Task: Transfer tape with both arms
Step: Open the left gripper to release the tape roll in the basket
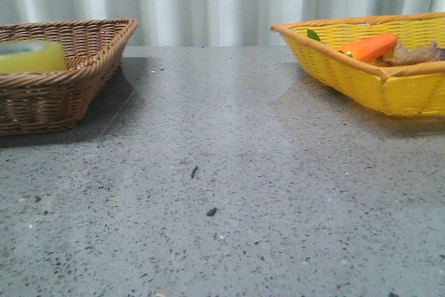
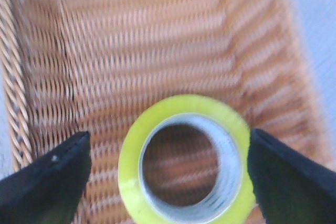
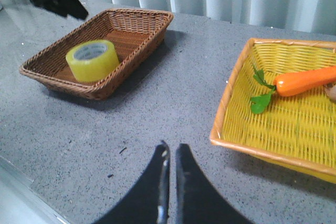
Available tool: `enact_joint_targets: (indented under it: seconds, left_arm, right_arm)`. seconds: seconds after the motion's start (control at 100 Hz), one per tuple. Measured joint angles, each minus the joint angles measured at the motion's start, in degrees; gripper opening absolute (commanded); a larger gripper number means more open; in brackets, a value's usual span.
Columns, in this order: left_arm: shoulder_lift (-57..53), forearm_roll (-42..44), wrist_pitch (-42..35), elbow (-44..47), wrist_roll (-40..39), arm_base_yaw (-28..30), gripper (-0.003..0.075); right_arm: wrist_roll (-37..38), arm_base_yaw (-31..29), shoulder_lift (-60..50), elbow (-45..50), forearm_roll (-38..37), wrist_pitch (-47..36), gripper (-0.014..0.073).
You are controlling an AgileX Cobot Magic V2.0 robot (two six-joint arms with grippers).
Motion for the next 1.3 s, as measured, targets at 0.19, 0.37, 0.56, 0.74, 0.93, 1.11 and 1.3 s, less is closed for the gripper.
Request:
enact_joint_targets:
  seconds: [0.19, 0.37, 0.56, 0.74, 0.93, 1.11, 1.3]
  left_arm:
    - [-18.17, -3.37, -15.78, 9.07, 1.27, -4.07, 0.0338]
    - [-42.56, -4.51, -26.12, 28.59, 2.69, -11.20, 0.0131]
    - [-63.37, -4.29, -30.43, 48.31, 2.78, -12.68, -0.0020]
    - [-71.09, -4.05, -31.01, 56.45, 2.54, -12.68, -0.0020]
    - [-72.03, -4.05, -31.01, 57.80, 2.54, -12.68, -0.0020]
    - [-72.03, -4.36, -31.01, 57.80, 2.54, -12.68, -0.0020]
    - [-72.03, -4.40, -31.01, 57.80, 2.54, -12.68, -0.0020]
  right_arm:
    - [-0.39, 0.00, -6.84, 3.96, -2.20, -1.84, -0.0057]
    - [-0.42, 0.00, -18.28, 11.28, -9.67, -5.29, -0.0057]
    - [-0.51, 0.00, -21.56, 17.65, -11.20, -9.18, -0.0057]
    - [-0.51, 0.00, -21.56, 22.66, -11.52, -21.73, -0.0062]
    - [-0.51, 0.00, -21.56, 24.37, -11.75, -26.24, -0.0062]
    - [-0.54, 0.00, -21.56, 24.85, -11.75, -26.36, -0.0062]
    - [-0.54, 0.00, -21.56, 24.85, -11.75, -26.36, -0.0062]
